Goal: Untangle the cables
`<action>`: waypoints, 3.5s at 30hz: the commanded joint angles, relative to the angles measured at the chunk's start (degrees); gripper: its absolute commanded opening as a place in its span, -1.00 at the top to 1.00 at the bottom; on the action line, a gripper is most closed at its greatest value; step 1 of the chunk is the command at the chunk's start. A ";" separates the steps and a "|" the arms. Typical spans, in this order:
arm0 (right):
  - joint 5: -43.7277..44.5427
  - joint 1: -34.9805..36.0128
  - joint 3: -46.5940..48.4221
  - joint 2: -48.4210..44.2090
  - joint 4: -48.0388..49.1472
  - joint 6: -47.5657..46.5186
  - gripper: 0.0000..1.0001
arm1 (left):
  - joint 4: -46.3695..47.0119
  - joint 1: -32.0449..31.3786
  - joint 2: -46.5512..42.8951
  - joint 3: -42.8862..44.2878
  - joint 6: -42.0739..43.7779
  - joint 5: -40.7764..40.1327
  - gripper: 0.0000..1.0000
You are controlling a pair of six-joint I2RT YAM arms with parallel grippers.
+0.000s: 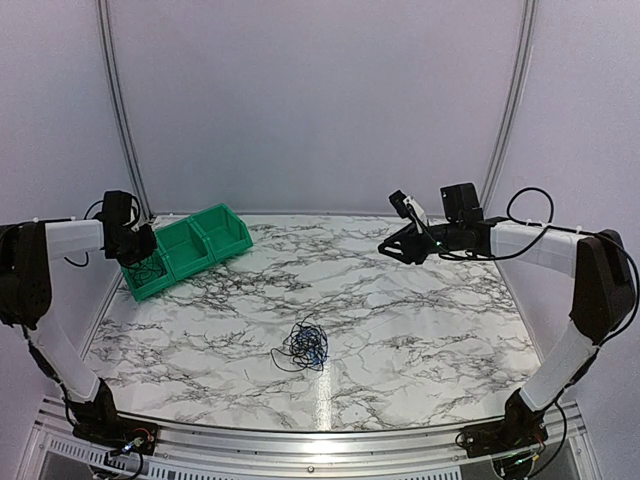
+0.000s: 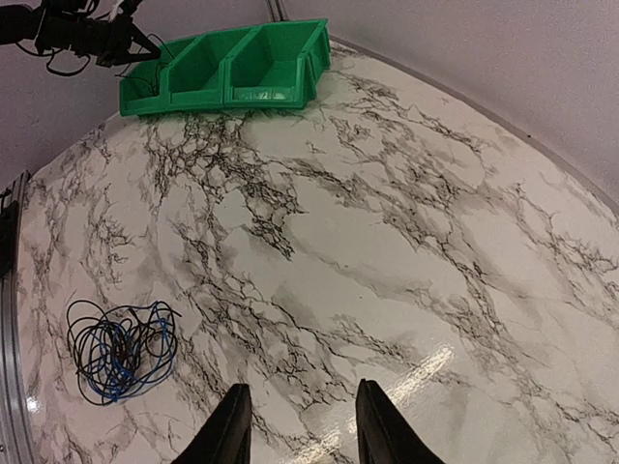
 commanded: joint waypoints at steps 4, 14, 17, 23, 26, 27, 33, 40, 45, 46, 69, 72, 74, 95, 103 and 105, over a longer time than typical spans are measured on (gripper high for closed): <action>-0.98 0.13 2.73 -0.68 -1.09 -0.78 0.25 | -5.50 -0.01 0.40 -0.69 -1.73 -4.95 1.00; -1.34 0.20 2.79 -0.86 -1.13 -0.75 0.25 | -6.25 1.08 7.83 6.64 0.27 -4.44 1.00; -1.47 0.14 2.79 -0.95 -1.28 -0.69 0.25 | -6.33 1.76 7.49 6.69 0.33 -4.49 0.73; -1.56 0.20 2.80 -1.07 -1.22 -0.74 0.25 | -5.92 1.77 2.28 5.05 1.49 -7.84 0.41; -1.60 0.20 2.83 -1.16 -1.31 -0.74 0.25 | -5.90 1.74 -0.43 4.19 2.09 -9.35 0.28; -1.60 0.20 2.88 -1.19 -1.31 -0.72 0.25 | -5.92 1.82 -1.40 3.99 2.42 -9.69 0.26; -1.51 0.18 2.79 -1.14 -1.31 -0.74 0.24 | -7.47 1.63 -7.64 3.12 5.23 -14.93 0.18; -1.96 0.66 2.71 -0.44 -1.30 -1.57 0.26 | -2.49 -14.98 -21.30 0.85 12.38 -15.09 0.17; -3.19 1.61 2.62 0.68 -1.63 -2.65 0.35 | -1.52 -27.76 -25.66 -1.92 11.43 -12.94 0.15; -4.04 1.75 2.62 0.90 -1.80 -3.15 0.37 | -1.14 -29.51 -26.27 -2.90 11.28 -11.62 0.15; 7.11 28.17 6.03 3.10 -22.13 -26.57 0.43 | 1.72 -47.70 -19.62 -3.49 15.68 -17.02 -0.98; 10.86 33.87 7.94 5.07 -22.81 -27.17 0.43 | 3.68 -47.45 -21.92 -4.66 13.63 -24.28 -0.98; 13.41 38.35 9.98 6.93 -23.23 -27.04 0.45 | 2.18 -46.27 -22.78 -4.72 7.92 -36.73 -0.98; 24.51 45.33 23.69 24.04 -24.97 -15.18 0.35 | -1.45 -45.19 -23.73 -3.83 9.67 -38.17 -0.98; 25.49 45.30 28.24 28.77 -26.45 -11.03 0.32 | -1.37 -45.19 -23.82 -3.83 10.26 -38.15 -0.98; 24.93 45.29 29.33 29.90 -27.14 -10.37 0.32 | -1.50 -45.19 -23.91 -3.73 10.58 -38.57 -0.98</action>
